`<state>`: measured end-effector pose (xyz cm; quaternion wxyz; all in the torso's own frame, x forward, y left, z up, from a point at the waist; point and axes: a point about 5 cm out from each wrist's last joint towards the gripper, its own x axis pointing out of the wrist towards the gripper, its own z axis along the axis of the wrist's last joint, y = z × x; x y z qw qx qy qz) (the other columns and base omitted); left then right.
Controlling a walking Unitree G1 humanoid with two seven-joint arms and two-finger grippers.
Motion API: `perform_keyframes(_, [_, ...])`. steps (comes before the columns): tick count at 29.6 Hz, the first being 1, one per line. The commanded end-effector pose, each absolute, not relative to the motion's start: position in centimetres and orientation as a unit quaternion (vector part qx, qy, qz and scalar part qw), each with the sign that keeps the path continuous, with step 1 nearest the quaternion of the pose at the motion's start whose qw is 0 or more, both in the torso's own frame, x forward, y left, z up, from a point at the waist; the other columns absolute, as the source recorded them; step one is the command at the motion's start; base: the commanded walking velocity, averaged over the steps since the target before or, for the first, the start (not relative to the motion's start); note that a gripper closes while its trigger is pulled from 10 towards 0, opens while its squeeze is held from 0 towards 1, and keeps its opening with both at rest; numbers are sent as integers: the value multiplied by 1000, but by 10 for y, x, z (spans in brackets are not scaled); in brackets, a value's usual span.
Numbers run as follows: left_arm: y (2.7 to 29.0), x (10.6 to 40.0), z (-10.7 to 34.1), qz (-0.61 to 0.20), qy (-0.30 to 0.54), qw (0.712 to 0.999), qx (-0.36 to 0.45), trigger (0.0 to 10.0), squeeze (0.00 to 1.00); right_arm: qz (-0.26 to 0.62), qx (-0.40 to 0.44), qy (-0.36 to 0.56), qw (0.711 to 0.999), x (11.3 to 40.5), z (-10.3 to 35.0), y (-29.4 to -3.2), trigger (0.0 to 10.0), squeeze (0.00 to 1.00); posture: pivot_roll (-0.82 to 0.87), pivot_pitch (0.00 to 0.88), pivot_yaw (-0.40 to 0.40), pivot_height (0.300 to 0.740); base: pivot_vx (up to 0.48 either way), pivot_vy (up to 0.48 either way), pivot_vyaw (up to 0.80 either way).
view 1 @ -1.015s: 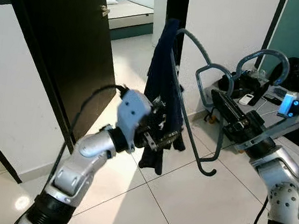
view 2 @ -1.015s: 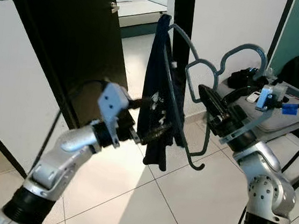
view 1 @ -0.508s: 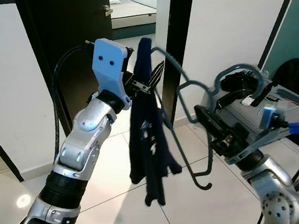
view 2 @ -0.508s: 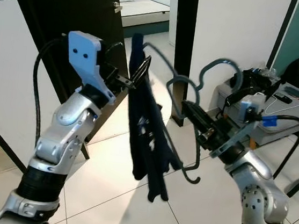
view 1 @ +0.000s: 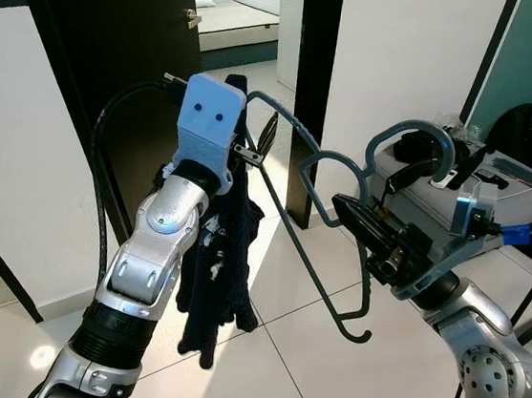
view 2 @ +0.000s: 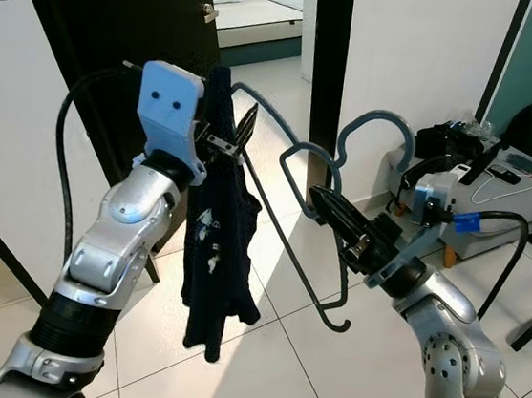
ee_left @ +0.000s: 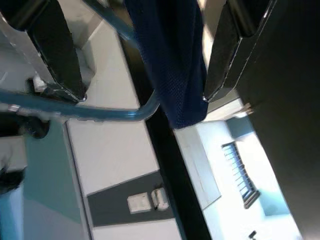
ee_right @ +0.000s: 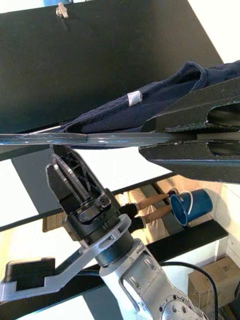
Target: Hang hanger
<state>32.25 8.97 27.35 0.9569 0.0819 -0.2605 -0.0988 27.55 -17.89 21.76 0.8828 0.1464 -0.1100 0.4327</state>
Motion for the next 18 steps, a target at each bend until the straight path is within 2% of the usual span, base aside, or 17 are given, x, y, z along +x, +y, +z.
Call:
perform_keyframes(1, [95,324,267,-85,-243,961,98,10000,0,433,134,-132,882,276,225,-179,10000,0,-72,0,95,740,0,0,0])
perform_keyframes(13, [101,324,261,-68,-229,964,115,10000,0,430,133,-133,883,277,225,-180,10000,0,-73,0,92,740,0,0,0])
perform_keyframes(14, [101,325,260,-63,-227,965,117,8902,0,431,133,-133,883,277,225,-179,10000,0,-75,0,94,740,0,0,0])
perform_keyframes(15, [100,326,260,-61,-225,966,116,7294,0,432,132,-134,882,276,226,-179,10000,0,-75,0,94,740,0,0,0])
perform_keyframes(16, [100,326,260,-61,-225,966,116,7294,0,432,132,-134,882,276,226,-179,10000,0,-75,0,94,740,0,0,0])
perform_keyframes(17, [100,327,260,-61,-224,966,114,4902,0,432,132,-134,882,276,226,-179,10000,0,-78,0,92,740,0,0,0])
perform_keyframes(18, [99,328,261,-62,-225,966,111,4000,0,433,131,-135,882,276,226,-179,10000,0,-78,0,92,740,0,0,0])
